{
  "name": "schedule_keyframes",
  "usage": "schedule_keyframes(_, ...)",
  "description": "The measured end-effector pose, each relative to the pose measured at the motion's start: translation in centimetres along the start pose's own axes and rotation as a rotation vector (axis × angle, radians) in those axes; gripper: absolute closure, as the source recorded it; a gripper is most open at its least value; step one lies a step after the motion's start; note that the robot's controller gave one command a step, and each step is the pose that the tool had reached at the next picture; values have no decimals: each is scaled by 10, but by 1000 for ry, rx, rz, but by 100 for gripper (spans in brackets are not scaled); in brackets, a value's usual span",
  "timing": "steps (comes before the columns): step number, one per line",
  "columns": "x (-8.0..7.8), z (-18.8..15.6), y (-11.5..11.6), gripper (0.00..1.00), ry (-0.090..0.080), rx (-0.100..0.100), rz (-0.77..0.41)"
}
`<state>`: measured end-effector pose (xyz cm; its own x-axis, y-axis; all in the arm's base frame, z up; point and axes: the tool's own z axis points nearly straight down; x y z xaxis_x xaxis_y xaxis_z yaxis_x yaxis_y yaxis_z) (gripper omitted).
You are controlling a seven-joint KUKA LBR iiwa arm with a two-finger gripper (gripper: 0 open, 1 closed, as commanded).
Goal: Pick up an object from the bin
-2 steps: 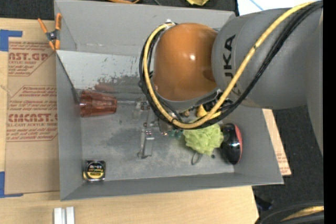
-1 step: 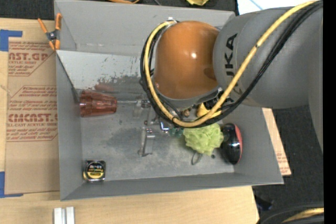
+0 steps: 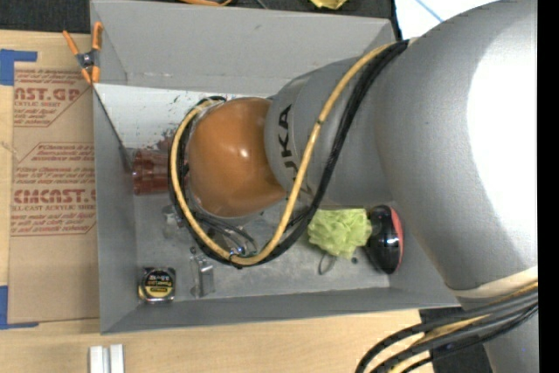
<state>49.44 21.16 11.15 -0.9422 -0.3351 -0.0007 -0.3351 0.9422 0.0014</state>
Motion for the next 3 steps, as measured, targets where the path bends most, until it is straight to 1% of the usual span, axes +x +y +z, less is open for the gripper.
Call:
schedule_keyframes(1, 3, -49, 25, 0, -8, 0, 149)
schedule_keyframes(2, -6, 12, 35, 0, 6, -1, -100)
schedule_keyframes(3, -4, 39, 37, 0, -23, 0, -123)
